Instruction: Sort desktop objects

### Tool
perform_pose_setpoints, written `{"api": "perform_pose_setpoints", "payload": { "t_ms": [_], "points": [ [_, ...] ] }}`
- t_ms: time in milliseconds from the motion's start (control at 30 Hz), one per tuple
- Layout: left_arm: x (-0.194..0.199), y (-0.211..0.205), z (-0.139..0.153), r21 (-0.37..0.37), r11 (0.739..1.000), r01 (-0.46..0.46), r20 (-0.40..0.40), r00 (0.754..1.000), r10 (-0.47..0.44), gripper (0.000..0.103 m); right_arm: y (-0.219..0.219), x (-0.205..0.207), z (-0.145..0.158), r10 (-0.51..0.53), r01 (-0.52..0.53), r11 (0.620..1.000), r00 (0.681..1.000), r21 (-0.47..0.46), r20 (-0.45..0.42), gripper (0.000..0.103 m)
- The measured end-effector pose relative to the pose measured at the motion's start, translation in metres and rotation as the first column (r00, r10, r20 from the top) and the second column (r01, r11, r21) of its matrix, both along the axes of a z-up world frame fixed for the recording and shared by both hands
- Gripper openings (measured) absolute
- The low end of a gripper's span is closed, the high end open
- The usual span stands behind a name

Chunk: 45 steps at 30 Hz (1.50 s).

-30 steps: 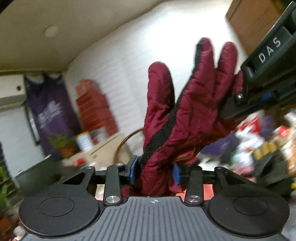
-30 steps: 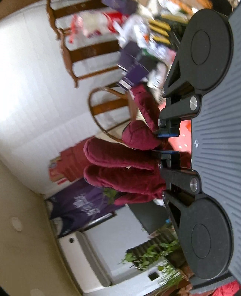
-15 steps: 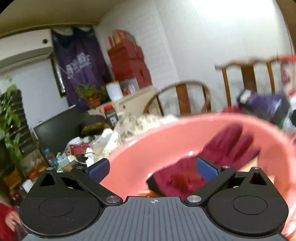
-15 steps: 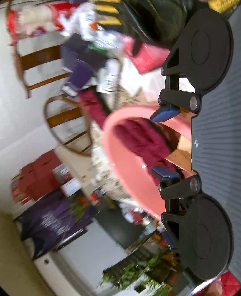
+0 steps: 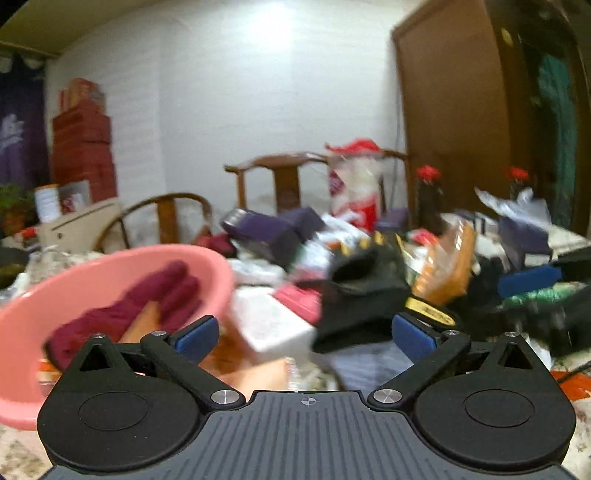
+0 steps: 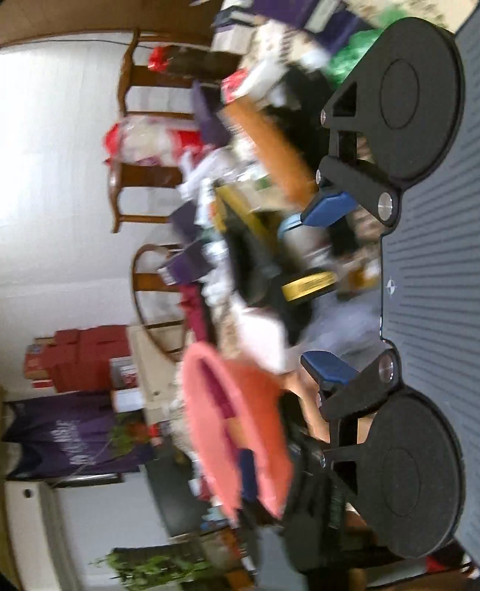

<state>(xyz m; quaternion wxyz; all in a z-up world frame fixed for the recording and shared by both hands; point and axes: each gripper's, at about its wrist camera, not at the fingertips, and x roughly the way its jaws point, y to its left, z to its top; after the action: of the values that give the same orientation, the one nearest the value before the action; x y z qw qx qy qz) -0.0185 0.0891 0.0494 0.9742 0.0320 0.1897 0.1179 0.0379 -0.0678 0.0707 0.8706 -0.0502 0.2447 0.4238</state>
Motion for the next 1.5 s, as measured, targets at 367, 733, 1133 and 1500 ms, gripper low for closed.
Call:
{"api": "perform_pose_setpoints", "payload": {
  "t_ms": [367,733,1133,1500],
  "points": [
    [0.025,0.010,-0.012,-0.033,0.997,-0.072,-0.098,0.993,0.068,0.103,0.034,-0.009,-0.036,0.174,-0.160,0.971,0.983,-0.175,0.066,0.076],
    [0.040,0.007,-0.008,0.068,0.993,-0.100,-0.074,0.992,0.105,0.103,0.045,0.019,-0.056,0.097,-0.108,0.989,0.990,-0.102,-0.101,0.018],
    [0.097,0.011,-0.001,0.119,0.991,-0.061,-0.187,0.979,0.083,0.103,0.024,0.028,-0.049,0.118,-0.124,0.992,0.976,-0.020,-0.183,0.016],
    [0.125,0.008,-0.016,-0.049,0.998,-0.029,-0.217,0.976,0.018,0.004,0.025,0.036,-0.053,0.073,-0.078,0.997,0.977,-0.019,-0.203,0.016]
  ]
}}
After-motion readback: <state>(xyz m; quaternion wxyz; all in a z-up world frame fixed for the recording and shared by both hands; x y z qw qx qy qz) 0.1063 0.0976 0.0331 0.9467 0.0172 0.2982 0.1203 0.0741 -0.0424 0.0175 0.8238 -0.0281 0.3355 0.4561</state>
